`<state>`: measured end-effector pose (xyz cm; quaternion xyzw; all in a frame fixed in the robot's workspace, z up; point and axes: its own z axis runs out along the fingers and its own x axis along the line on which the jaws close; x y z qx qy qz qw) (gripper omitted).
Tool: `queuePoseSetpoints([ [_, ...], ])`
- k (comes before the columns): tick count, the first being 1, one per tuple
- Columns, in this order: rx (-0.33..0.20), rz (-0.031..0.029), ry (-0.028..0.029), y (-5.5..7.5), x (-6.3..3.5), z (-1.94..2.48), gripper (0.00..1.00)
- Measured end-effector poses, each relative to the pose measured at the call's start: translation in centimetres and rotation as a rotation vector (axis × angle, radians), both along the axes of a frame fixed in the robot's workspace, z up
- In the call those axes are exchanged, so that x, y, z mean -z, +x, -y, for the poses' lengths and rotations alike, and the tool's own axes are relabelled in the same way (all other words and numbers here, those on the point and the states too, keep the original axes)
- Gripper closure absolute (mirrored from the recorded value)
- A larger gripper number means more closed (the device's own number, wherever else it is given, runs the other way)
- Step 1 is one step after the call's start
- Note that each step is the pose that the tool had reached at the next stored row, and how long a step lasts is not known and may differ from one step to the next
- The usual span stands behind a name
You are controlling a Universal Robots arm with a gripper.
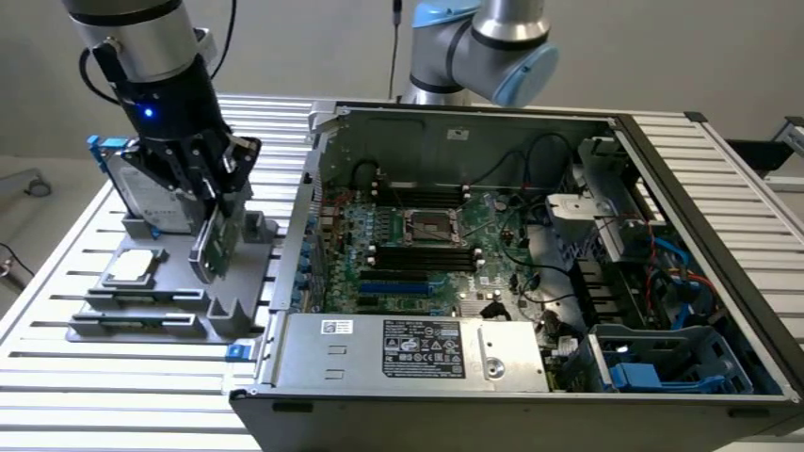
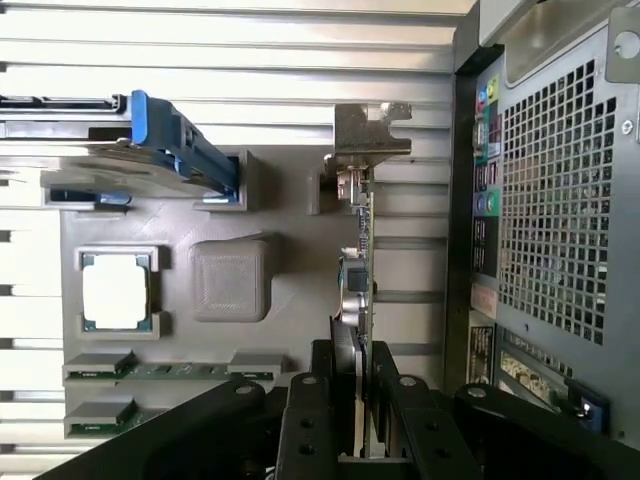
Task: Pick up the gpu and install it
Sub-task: 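Pick up the gpu and move the gpu toward the slot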
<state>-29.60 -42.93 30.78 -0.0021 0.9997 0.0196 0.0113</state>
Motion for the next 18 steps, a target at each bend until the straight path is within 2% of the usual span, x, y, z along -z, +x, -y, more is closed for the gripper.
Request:
queuePoseSetpoints([
  [9, 0.0, -0.0001, 0.0, 0.5, -4.07, 0.02, 0.74],
  [18, -0.002, -0.0008, 0.0027, 3.6, -8.19, 0.41, 0.74],
])
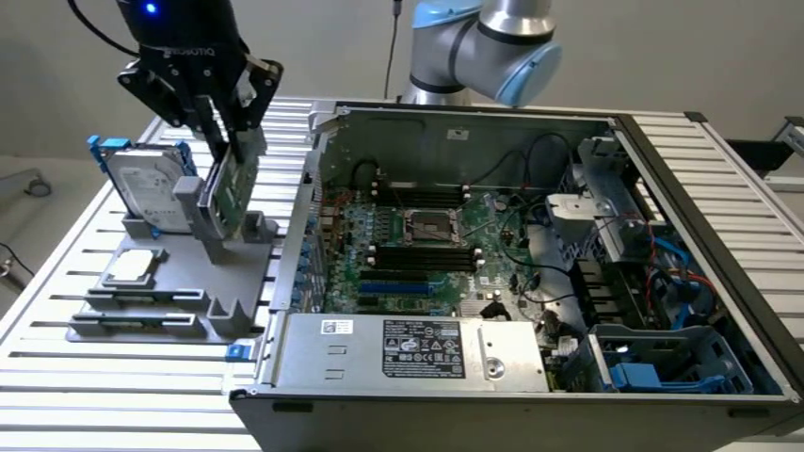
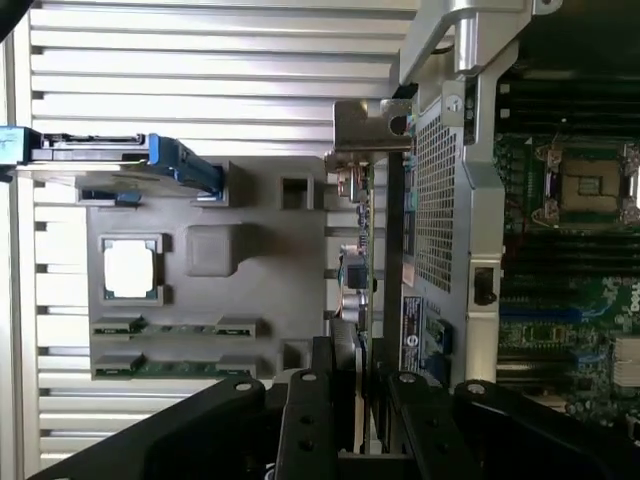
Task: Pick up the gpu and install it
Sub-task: 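Pick up the gpu and move the gpu toward the slot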
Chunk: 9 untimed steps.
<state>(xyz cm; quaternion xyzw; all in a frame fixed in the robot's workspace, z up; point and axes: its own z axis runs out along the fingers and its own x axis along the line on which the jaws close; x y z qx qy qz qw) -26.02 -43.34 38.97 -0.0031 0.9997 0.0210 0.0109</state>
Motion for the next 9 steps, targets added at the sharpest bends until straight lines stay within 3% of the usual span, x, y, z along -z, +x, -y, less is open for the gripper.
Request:
queuePoseSetpoints([
  [6, -0.002, -0.0027, 0.0013, 2.5, -2.61, 0.19, 0.74],
  [9, -0.002, -0.0034, 0.0021, 3.9, -3.25, 0.25, 0.74],
])
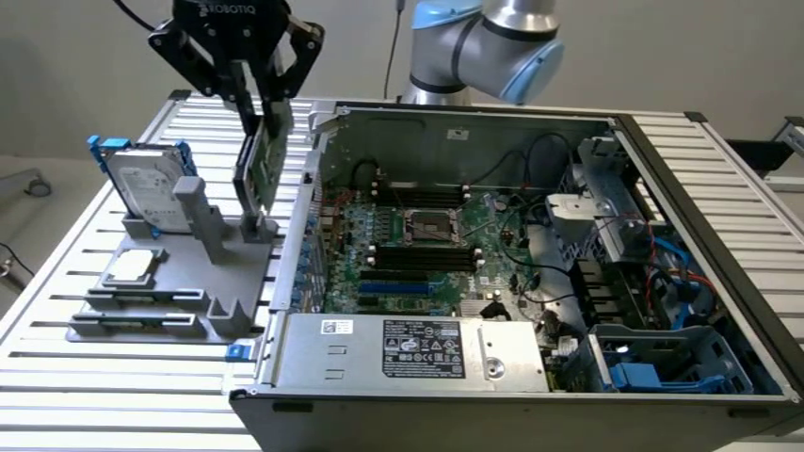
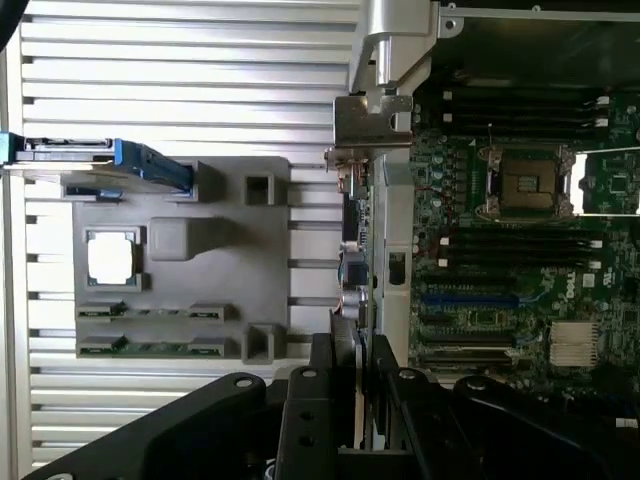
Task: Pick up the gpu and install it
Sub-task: 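Pick up the gpu and move the gpu toward the slot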
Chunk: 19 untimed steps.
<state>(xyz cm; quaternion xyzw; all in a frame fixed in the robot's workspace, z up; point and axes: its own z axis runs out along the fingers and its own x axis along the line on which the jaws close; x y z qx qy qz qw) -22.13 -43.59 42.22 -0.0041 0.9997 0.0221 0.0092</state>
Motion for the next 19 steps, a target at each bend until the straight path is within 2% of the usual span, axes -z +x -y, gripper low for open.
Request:
queuePoseSetpoints([
  [7, 0.0, -0.0009, 0.0012, 3.2, -0.46, 0.08, 0.74],
  [15, 0.0, -0.0008, 0.002, 6.8, -0.41, 0.14, 0.74],
  [19, 0.0, -0.0009, 0.0019, 8.6, -0.08, 0.15, 0.74],
])
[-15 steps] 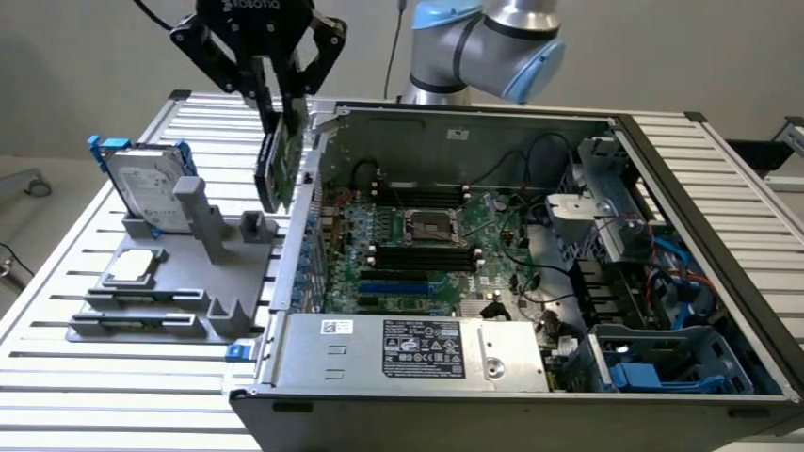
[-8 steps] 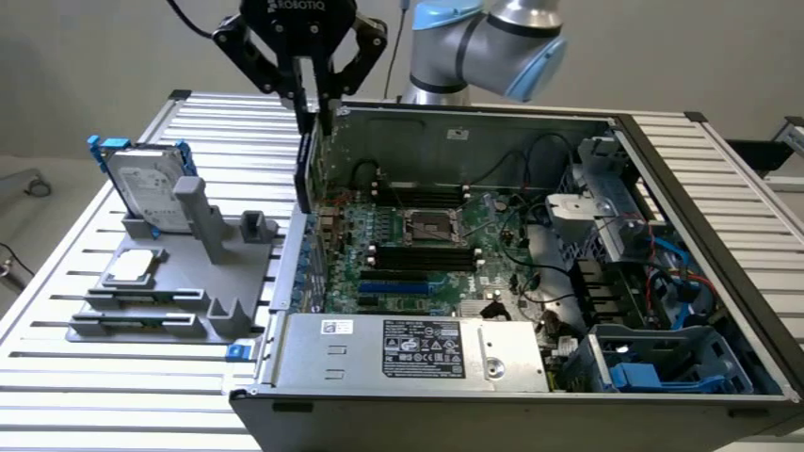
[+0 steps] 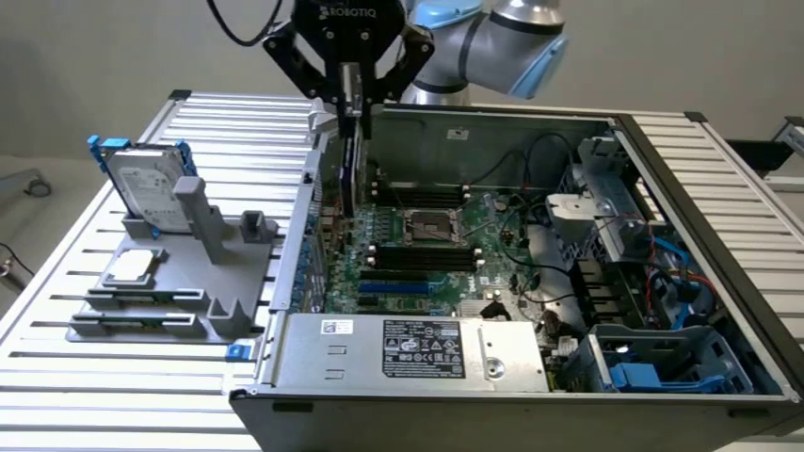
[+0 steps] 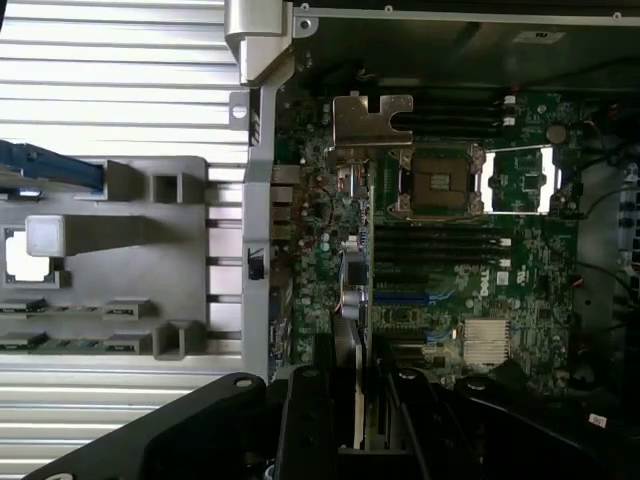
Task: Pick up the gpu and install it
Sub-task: 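Pick up the gpu and move the gpu toward the slot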
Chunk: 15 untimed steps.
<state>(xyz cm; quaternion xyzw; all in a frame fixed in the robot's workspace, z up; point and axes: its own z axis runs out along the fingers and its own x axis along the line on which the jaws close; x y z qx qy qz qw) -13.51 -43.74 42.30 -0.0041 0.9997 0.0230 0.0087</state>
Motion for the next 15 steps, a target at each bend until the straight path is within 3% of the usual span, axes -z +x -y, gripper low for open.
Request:
queuePoseSetpoints([
  [15, 0.0, 0.0001, -0.0055, 6.8, 2.71, 0.0, 0.74],
])
